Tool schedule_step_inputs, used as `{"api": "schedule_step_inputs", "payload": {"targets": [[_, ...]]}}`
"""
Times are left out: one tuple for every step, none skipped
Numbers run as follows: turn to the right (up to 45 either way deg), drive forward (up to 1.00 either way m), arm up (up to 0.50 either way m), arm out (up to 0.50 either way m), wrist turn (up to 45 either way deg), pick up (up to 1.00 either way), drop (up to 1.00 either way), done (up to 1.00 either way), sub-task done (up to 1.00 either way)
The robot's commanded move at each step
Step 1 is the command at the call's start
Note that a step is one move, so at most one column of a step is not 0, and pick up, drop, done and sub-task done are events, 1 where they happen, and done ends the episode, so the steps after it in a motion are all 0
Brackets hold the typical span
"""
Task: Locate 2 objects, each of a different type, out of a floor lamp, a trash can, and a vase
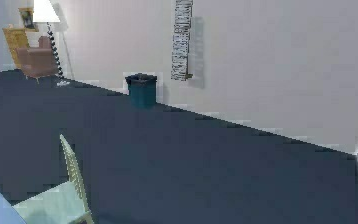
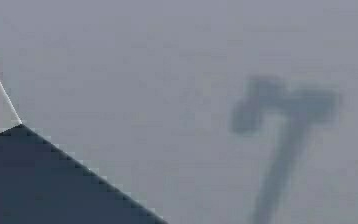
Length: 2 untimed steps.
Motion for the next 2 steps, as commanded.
{"api": "schedule_step_inputs", "payload": {"targets": [[0.0, 1.00, 0.00, 0.00, 0.0, 0.00, 0.00, 0.00, 0.00], [0.0, 1.00, 0.00, 0.00, 0.0, 0.00, 0.00, 0.00, 0.00]]}}
